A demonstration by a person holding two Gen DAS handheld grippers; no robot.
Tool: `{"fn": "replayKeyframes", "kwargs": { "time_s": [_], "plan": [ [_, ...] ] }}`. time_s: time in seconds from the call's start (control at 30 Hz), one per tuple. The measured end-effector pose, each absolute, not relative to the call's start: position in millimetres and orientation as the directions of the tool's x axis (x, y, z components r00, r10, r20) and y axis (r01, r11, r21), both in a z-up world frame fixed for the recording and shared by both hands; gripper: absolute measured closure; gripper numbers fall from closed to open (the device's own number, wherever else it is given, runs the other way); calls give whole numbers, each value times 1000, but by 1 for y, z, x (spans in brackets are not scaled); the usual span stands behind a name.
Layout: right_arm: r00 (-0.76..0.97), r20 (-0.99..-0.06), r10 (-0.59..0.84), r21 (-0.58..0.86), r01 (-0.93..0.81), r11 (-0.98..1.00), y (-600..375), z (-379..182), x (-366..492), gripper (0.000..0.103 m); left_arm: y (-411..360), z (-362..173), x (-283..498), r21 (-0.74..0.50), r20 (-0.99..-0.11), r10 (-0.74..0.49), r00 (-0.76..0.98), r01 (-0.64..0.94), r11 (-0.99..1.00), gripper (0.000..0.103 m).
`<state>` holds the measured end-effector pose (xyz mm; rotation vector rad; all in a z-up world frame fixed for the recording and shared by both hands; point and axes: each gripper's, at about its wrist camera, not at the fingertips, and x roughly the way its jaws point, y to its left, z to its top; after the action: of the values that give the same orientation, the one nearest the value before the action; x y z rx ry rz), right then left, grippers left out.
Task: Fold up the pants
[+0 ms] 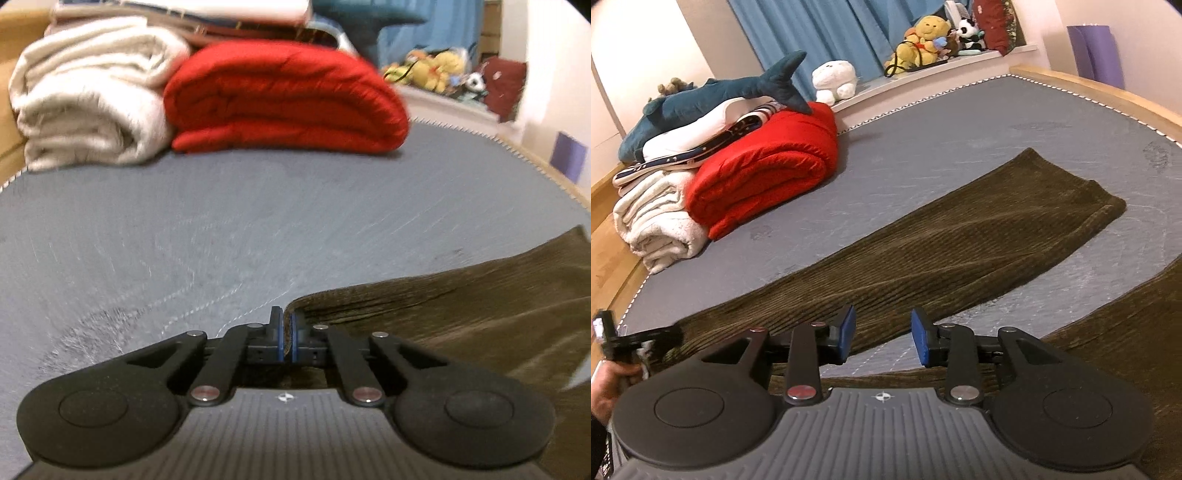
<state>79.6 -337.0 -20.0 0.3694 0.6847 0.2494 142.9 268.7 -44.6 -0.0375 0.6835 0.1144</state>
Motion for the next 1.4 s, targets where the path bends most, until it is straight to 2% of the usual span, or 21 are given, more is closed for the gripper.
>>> {"fn": "replayKeyframes", "kwargs": {
  "time_s": [0.13,0.23,0.4,0.53,0.57,0.7,0.8,0.93,1.0,1.13,1.23,1.27,1.3,1.33,1.4],
  "plan": [
    [766,-565,307,424,-49,904,-348,-20,79,68,245,-5,99,-7,-611,72,788,-97,995,100],
    [776,-567,277,456,16,890,-360,-25,79,68,221,6,56,-16,-624,51,780,-78,997,100],
    [744,-609,274,533,129,836,-372,-45,80,66,182,-10,-17,17,-703,28,711,-22,1000,100],
    [729,-629,271,526,142,839,-372,-54,78,66,170,-31,-39,10,-758,14,653,-10,1000,91],
    [727,-631,271,522,140,841,-371,-54,78,66,174,-28,-44,-19,-745,14,667,-42,999,90],
    [722,-634,276,516,130,846,-368,-55,76,66,200,-16,-55,-258,-697,-75,713,-151,954,66],
    [722,-633,280,510,116,853,-366,-54,73,66,211,-37,-42,-389,-756,-168,633,-229,892,55],
    [719,-636,282,499,104,860,-368,-56,73,66,218,-69,-25,-478,-795,-239,558,-333,813,52],
    [716,-640,278,493,105,864,-368,-57,73,66,223,-75,-19,-492,-794,-219,568,-387,780,51],
    [714,-645,271,482,106,870,-370,-60,74,66,231,-77,-10,-508,-776,-154,612,-462,727,51],
    [715,-646,267,476,105,873,-372,-62,75,66,230,-71,-4,-504,-758,-107,643,-473,723,55],
    [715,-646,267,475,103,874,-372,-62,75,66,228,-70,-1,-495,-757,-90,647,-478,726,62],
    [715,-646,267,474,102,874,-372,-63,76,66,227,-67,-2,-458,-765,-47,643,-492,740,82],
    [717,-645,265,474,103,874,-372,-62,76,66,224,-66,0,-427,-772,-15,635,-501,753,93],
    [727,-634,263,480,103,871,-372,-60,76,66,223,-62,-1,-401,-772,25,635,-518,756,98]
  ]
}}
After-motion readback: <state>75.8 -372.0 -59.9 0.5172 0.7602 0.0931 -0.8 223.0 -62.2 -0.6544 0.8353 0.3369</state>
